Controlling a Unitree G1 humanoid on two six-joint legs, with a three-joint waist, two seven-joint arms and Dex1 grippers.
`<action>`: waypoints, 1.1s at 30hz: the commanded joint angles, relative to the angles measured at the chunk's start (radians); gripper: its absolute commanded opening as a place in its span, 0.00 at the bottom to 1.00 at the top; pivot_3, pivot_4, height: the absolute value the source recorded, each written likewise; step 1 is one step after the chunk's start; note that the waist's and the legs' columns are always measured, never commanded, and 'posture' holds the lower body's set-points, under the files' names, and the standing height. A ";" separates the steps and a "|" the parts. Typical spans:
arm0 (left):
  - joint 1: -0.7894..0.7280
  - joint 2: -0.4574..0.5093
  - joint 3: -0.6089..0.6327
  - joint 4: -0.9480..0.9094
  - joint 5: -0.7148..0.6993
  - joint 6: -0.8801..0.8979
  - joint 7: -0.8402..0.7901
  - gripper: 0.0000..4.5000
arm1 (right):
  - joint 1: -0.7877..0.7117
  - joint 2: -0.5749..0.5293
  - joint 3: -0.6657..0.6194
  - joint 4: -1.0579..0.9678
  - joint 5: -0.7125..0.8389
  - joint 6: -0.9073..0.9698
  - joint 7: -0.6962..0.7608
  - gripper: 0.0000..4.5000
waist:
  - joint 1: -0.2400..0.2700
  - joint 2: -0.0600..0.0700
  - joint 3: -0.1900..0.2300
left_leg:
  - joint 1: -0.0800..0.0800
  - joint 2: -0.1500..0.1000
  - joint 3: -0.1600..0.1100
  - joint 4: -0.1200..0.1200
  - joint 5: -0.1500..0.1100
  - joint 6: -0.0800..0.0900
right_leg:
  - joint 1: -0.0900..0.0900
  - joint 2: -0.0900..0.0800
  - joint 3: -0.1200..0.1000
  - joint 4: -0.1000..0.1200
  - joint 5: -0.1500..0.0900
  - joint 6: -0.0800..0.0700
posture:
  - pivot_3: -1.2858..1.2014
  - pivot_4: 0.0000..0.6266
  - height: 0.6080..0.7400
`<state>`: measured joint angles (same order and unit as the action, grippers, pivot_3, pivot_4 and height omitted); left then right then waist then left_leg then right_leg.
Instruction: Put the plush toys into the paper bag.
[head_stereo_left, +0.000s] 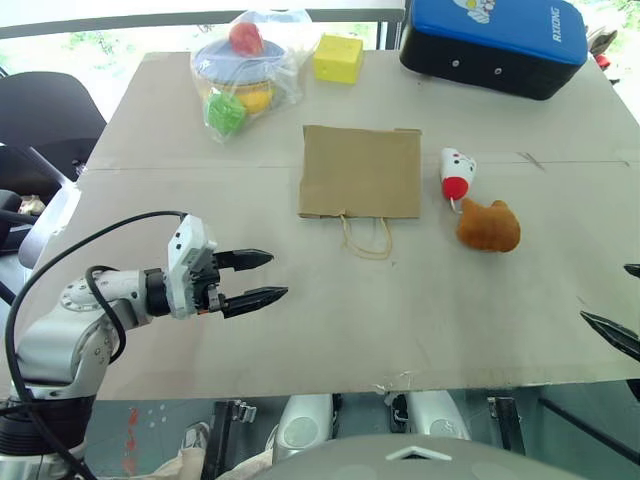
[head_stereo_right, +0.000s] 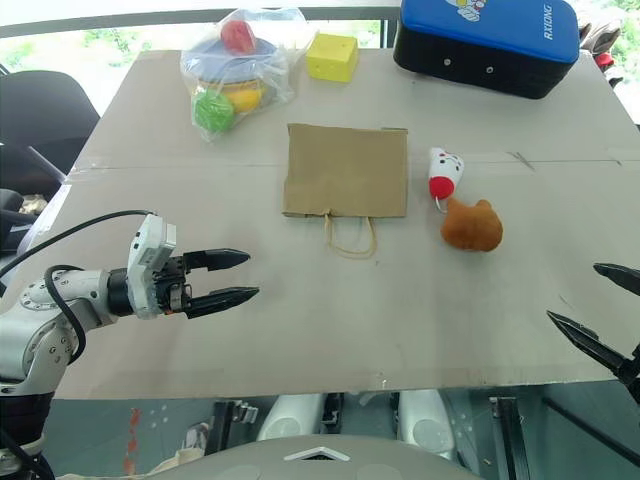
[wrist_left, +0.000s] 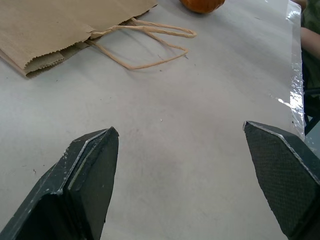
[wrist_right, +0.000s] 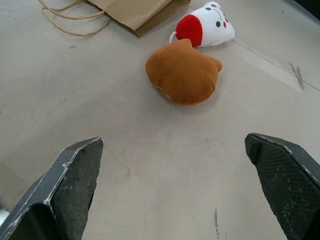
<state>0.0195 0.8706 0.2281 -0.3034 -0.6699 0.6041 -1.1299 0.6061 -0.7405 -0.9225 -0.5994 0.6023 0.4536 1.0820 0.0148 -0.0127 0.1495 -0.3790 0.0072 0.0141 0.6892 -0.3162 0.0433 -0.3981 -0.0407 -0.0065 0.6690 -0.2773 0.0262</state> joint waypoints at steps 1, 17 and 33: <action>-0.068 -0.030 -0.009 0.006 0.011 -0.043 0.017 0.96 | -0.040 0.002 0.030 -0.043 0.042 -0.017 -0.029 1.00 | 0.000 0.000 0.000 | 0.000 0.000 0.000 0.000 0.000 0.000 | 0.000 0.000 0.000 0.000 0.000 0.000 | 0.52 0.24 1.00; -0.667 -0.291 -0.532 0.576 0.647 -0.814 0.077 0.96 | 0.054 0.156 0.347 -0.447 0.031 -0.037 -0.310 1.00 | 0.002 0.000 -0.001 | -0.001 -0.002 0.000 0.000 0.002 -0.004 | 0.001 0.003 0.000 -0.002 0.000 0.001 | 0.52 0.24 1.00; -0.774 -0.395 -0.241 0.463 -0.047 0.178 0.035 0.00 | -0.028 0.109 0.574 -0.448 0.011 -0.041 -0.629 0.49 | -0.009 -0.001 0.000 | -0.003 -0.001 -0.004 0.004 0.002 -0.004 | -0.001 0.005 -0.001 0.001 0.000 0.001 | 0.52 0.24 1.00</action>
<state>-0.7251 0.4719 -0.0709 0.2517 -0.5948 0.6222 -1.1239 0.6010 -0.6200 -0.3622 -1.0121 0.5934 0.3930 0.4969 0.0055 -0.0139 0.1495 -0.3834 0.0061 0.0082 0.6960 -0.3137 0.0396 -0.3997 -0.0364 -0.0088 0.6710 -0.2773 0.0271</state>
